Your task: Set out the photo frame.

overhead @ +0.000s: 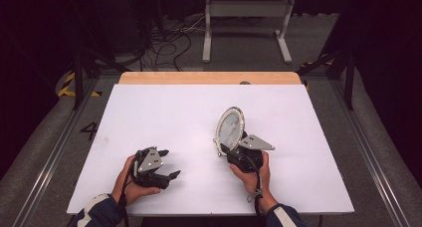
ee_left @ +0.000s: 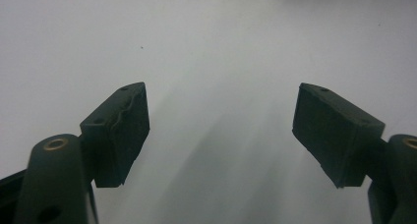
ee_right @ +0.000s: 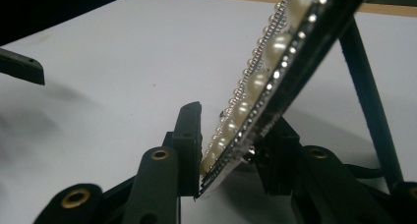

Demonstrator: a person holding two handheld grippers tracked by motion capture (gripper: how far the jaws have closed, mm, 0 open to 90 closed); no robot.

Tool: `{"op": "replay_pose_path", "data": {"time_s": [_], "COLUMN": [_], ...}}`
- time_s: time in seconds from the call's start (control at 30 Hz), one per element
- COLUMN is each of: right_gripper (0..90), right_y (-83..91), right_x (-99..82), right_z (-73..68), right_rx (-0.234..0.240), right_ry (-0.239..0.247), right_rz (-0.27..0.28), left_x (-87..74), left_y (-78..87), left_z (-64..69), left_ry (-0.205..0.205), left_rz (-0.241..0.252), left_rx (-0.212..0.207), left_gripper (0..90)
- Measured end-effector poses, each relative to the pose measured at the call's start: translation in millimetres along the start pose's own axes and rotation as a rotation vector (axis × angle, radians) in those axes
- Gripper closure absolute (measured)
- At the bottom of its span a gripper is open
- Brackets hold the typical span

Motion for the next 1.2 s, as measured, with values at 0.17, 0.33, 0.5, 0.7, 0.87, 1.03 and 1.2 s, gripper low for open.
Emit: {"op": "replay_pose_path", "data": {"time_s": [0.17, 0.33, 0.5, 0.7, 0.87, 1.03, 1.2], "right_gripper": [69.9, 73.5, 73.7, 75.6, 75.0, 63.7, 62.8], "right_y": [1.3, 3.1, 4.2, 4.7, 6.5, 13.3, 34.3], "right_x": [1.1, 2.2, 4.7, 10.8, 12.0, 14.7, 14.4], "right_z": [4.6, 11.8, 17.7, 26.5, 30.0, 28.2, 25.5], "right_rx": [0.028, 0.083, 0.134, 0.195, 0.212, 0.167, 0.112], "right_ry": [0.003, 0.006, 0.019, -0.005, 0.004, 0.033, 0.059], "right_rz": [-0.022, -0.056, -0.092, -0.157, -0.172, -0.137, -0.06], "left_x": [0.5, 2.7, 16.0, 39.6, 61.8, 72.7, 79.4], "left_y": [-0.3, -4.8, -15.3, -36.1, -56.6, -73.4, -88.4], "left_z": [-0.4, -3.3, -17.6, -25.1, -30.8, -38.5, -43.6], "left_ry": [-0.001, 0.004, 0.026, 0.0, -0.012, 0.015, 0.036], "left_rz": [0.002, -0.01, 0.017, 0.019, 0.049, 0.084, 0.145], "left_rx": [-0.002, 0.006, -0.025, -0.091, -0.124, -0.132, -0.145], "left_gripper": [22.3, 23.0, 23.4, 19.6, 18.0, 16.9, 15.9]}}
Point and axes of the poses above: each handheld gripper's, and its own axes: y roughly backward along the jaws, x roughly out of its top, z roughly to its right, the point moved 1 cm from there along -y, roughly forward along the jaws, and after that the axes turned 7 degrees about -x, right-handed, at the moved point
